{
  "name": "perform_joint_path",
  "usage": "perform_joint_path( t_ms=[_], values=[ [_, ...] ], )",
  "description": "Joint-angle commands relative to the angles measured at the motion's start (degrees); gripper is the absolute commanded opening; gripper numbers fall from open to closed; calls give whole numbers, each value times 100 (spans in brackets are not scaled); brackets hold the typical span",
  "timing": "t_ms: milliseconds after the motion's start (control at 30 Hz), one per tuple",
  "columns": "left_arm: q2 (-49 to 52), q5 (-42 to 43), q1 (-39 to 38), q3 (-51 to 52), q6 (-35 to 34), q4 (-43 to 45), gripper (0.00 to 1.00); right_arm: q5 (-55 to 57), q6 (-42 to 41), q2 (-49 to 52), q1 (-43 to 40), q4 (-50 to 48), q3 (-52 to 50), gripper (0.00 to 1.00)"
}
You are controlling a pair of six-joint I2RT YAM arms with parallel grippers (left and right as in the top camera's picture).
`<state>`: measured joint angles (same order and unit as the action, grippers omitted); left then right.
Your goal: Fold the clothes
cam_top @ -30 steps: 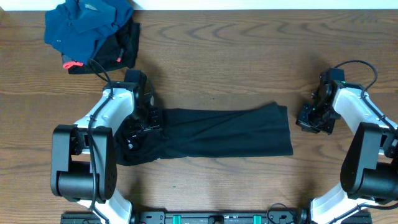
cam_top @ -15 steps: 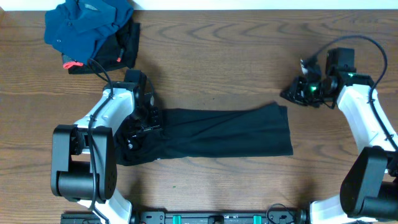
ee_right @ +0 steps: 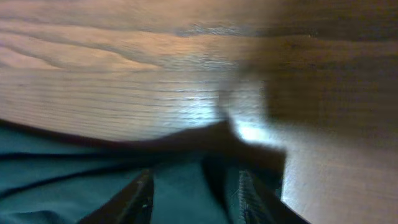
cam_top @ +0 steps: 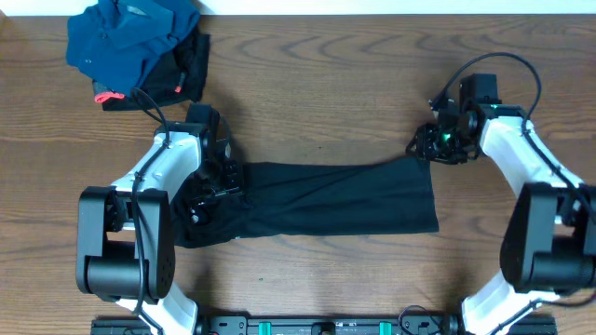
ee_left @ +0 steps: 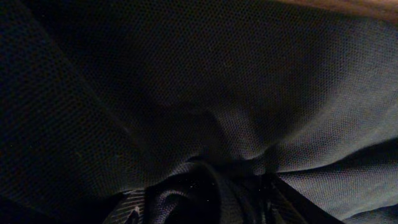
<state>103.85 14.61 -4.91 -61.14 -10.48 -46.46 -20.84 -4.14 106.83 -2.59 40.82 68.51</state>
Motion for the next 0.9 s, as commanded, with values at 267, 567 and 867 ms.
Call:
perform_joint_path(
  t_ms=[267, 567, 867],
  values=[
    [79, -243, 61, 83, 37, -33, 60, -267, 404, 334, -57, -188, 2, 31],
    [79, -243, 61, 83, 39, -35, 60, -804, 426, 337, -55, -175, 2, 19],
    [79, -243, 61, 83, 76, -35, 60, -850, 424, 334, -61, -103, 7, 1]
  ],
)
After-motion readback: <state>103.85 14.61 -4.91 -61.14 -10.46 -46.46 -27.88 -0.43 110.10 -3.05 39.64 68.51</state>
